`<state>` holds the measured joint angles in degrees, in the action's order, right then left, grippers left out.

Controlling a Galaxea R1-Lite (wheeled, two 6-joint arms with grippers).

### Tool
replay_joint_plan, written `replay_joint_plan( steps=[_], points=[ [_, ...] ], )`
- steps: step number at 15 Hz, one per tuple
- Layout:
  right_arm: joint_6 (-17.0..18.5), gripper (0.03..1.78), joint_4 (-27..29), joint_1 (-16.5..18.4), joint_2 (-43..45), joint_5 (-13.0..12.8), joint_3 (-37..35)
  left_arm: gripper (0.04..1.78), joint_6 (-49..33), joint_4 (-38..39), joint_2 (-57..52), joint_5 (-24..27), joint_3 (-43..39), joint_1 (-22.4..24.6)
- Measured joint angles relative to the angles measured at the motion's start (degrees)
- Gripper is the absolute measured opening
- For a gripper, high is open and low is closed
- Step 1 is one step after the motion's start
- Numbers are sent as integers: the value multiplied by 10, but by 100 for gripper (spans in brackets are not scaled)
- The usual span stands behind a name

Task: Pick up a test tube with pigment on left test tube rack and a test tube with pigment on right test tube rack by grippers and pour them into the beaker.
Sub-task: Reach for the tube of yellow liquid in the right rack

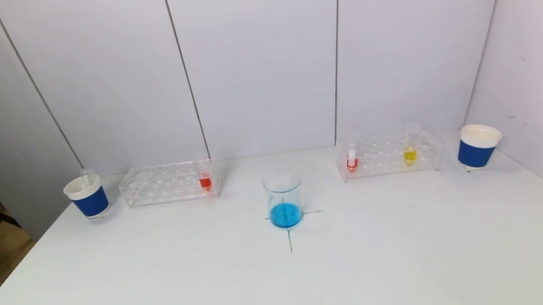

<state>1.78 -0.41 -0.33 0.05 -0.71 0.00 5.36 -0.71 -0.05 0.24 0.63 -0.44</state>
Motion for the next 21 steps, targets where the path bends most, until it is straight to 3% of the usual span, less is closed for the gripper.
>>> replay_joint_plan(
  steps=[17,21],
  points=[
    [-1,177,0,0,0,0,0,176,-13,5,0,-2,-6,0],
    [-21,177,-4,0,0,7,0,176,-13,5,0,-2,-6,0]
  ],
)
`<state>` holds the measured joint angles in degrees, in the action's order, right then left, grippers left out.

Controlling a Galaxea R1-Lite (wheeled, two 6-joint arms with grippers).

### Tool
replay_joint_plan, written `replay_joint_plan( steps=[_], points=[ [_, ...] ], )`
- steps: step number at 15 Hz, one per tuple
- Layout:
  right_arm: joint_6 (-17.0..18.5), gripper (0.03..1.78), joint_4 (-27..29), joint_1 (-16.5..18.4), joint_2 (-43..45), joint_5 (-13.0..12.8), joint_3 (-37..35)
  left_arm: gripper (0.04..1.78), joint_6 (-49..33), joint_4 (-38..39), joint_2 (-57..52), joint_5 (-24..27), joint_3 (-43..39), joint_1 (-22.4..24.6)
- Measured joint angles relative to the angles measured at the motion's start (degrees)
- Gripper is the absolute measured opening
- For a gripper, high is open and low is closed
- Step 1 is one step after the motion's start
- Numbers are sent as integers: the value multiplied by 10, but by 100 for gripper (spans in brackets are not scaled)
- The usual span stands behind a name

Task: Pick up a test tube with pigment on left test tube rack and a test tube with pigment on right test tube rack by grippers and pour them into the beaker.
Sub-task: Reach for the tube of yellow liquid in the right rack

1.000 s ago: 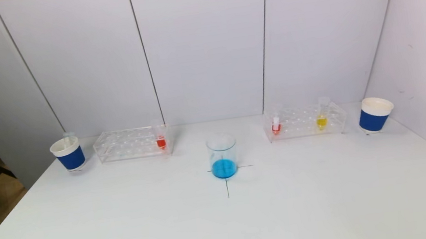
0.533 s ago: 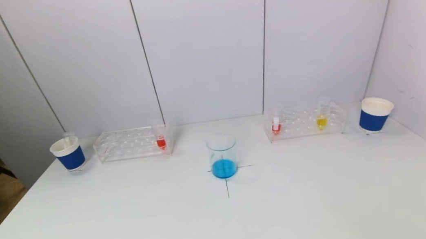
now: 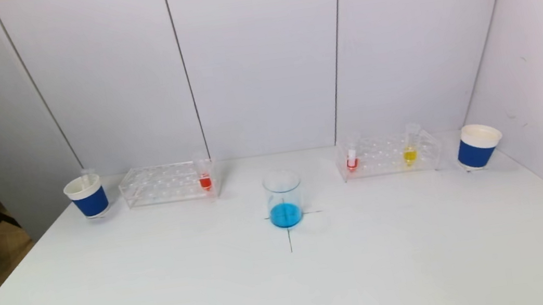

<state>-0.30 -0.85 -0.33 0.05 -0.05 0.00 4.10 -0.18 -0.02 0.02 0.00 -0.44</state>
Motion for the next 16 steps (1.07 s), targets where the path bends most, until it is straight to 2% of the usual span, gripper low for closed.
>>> replay_joint_plan(
  steps=[3,6,10,13,16],
  points=[
    [-3,177,14,0,0,7,37,176,0,0,0,0,0,0],
    [-8,177,55,0,-16,23,124,176,0,0,0,0,0,0],
    [-13,177,65,-5,-108,30,227,176,0,0,0,0,0,0],
    [-20,177,35,-7,-210,31,289,176,0,0,0,0,0,0],
    [-22,177,-36,-7,-335,30,328,176,0,0,0,0,0,0]
  ],
)
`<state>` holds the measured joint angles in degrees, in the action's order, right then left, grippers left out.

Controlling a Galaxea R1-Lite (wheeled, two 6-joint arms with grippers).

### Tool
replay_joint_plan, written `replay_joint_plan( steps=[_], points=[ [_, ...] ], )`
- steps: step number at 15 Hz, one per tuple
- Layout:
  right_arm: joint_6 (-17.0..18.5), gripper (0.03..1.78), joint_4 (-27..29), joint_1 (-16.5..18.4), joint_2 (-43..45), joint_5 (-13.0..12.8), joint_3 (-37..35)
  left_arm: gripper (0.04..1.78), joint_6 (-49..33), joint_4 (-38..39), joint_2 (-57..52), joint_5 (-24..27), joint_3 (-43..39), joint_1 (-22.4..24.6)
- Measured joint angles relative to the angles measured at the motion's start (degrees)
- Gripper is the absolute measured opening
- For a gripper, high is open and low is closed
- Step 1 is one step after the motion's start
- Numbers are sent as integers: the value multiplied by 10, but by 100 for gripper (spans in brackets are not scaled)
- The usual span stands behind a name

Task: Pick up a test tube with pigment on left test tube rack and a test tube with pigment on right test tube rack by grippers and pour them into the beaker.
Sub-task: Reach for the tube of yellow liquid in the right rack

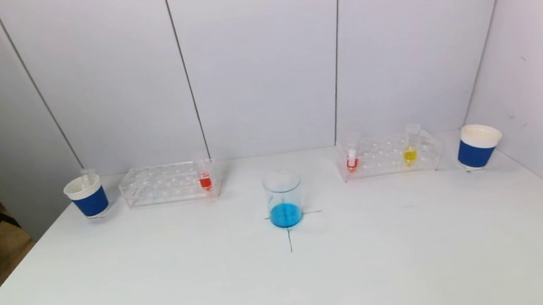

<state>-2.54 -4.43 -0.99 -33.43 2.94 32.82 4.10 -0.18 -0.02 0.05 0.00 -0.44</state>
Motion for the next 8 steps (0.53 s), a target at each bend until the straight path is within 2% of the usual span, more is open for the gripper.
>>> replay_joint_plan(
  steps=[8],
  points=[
    [6,177,-242,-1,-336,-5,28,176,0,0,0,0,0,0]
  ],
)
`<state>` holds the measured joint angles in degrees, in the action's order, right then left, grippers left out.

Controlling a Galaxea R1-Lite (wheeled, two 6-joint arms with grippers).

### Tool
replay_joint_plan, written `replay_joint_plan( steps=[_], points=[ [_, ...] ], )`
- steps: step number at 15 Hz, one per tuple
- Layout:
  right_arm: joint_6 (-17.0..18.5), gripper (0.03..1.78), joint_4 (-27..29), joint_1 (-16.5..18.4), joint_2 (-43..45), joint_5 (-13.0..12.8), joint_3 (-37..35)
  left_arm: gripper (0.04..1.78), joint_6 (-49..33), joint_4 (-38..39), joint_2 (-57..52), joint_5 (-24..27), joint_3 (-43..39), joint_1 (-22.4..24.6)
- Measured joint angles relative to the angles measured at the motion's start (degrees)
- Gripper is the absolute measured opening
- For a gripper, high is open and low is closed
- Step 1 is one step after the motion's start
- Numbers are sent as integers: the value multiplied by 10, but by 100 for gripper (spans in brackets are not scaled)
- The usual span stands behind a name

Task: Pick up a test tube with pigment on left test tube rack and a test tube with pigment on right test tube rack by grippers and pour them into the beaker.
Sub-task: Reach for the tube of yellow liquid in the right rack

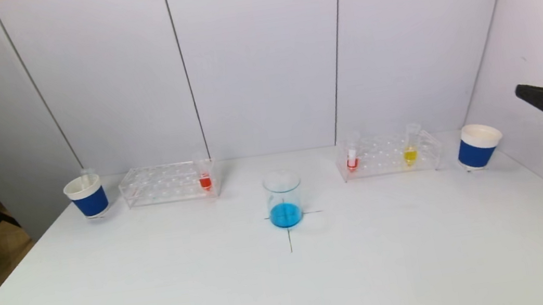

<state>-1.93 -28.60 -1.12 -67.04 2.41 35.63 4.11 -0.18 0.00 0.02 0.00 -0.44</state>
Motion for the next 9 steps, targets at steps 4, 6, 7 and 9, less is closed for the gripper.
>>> replay_joint_plan(
  steps=[4,6,7,9],
  points=[
    [2,177,-121,0,-144,-7,-4,176,0,0,0,0,0,0],
    [4,177,-184,0,-216,-11,-5,176,0,0,0,0,0,0],
    [5,177,-217,0,-251,-12,-5,176,0,0,0,1,0,0],
    [6,177,-289,0,-316,-15,-5,176,0,0,0,0,0,0]
  ],
)
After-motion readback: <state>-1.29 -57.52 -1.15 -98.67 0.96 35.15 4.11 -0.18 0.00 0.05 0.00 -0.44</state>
